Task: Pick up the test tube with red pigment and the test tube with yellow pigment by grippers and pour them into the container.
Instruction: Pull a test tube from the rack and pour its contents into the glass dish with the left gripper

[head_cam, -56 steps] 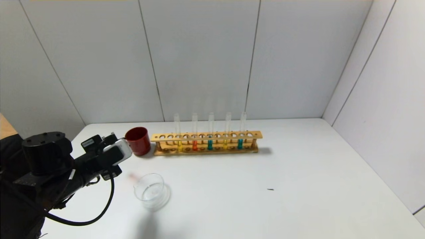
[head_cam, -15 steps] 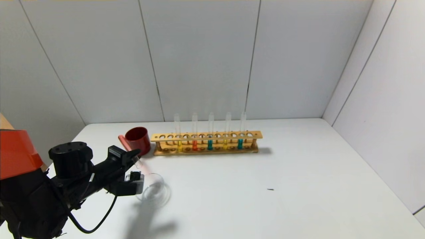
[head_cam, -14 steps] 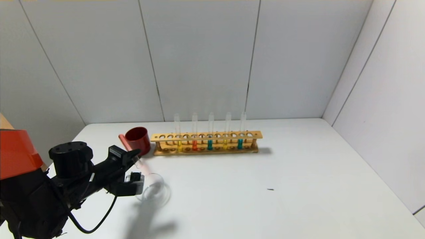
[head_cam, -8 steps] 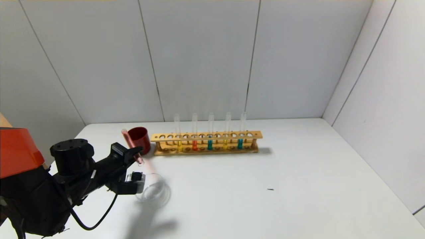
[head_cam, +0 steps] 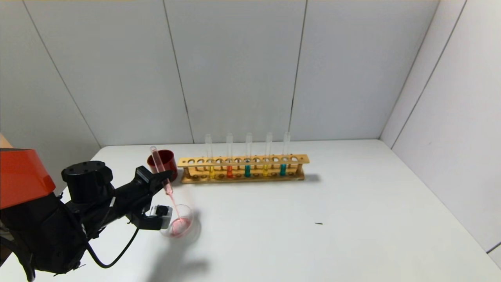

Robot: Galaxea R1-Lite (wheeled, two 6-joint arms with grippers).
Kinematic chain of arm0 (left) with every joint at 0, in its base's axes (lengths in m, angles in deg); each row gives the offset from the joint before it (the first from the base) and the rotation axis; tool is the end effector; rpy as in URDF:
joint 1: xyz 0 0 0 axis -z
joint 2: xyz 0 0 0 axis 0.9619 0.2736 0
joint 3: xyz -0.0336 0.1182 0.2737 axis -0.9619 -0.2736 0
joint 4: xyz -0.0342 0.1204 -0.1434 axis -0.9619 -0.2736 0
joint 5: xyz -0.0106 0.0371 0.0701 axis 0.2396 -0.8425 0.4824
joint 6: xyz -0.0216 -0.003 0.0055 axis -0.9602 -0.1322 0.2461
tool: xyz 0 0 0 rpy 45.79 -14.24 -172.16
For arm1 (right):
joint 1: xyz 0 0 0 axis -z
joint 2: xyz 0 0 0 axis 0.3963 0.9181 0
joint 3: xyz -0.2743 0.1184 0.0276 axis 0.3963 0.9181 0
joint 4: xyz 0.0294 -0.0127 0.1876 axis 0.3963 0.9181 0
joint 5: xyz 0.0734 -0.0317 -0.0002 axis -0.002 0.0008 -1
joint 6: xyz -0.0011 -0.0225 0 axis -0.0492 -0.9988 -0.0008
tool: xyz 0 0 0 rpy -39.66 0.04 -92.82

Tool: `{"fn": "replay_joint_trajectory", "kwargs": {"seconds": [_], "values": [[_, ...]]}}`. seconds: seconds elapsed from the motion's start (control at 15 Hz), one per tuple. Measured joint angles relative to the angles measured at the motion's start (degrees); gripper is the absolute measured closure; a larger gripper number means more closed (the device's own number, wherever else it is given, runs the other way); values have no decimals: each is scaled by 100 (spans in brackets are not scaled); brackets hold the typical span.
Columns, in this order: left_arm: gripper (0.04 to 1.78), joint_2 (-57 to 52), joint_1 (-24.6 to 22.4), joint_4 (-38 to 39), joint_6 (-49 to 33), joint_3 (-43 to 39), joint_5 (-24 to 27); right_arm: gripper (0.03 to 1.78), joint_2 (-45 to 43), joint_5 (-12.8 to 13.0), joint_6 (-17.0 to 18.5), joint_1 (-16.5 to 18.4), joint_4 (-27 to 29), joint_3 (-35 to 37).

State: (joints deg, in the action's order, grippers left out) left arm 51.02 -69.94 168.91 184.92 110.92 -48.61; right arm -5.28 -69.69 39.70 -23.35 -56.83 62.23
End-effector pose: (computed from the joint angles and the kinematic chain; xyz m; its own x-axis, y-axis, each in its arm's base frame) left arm 0.2933 -0.0310 0.0660 0.8516 -0.4871 -0.1937 0.0288 -0.3255 0.9451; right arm -0.0228 0.0001 0.0750 1.0000 0.0038 -0.0043 -0.0038 1.0000 0.0027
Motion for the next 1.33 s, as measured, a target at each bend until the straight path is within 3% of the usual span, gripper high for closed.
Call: {"fn": "replay_joint_trajectory", "kwargs": {"seconds": [0.4, 0.93, 1.33], "values": [[150, 49, -195, 16, 295, 7, 193, 6, 0, -2, 2, 0, 2, 0], [150, 22, -90, 44, 532, 115, 201, 6, 0, -2, 2, 0, 2, 0], [150, -78, -155, 51, 1058, 167, 577, 6, 0, -2, 2, 0, 2, 0]]}}
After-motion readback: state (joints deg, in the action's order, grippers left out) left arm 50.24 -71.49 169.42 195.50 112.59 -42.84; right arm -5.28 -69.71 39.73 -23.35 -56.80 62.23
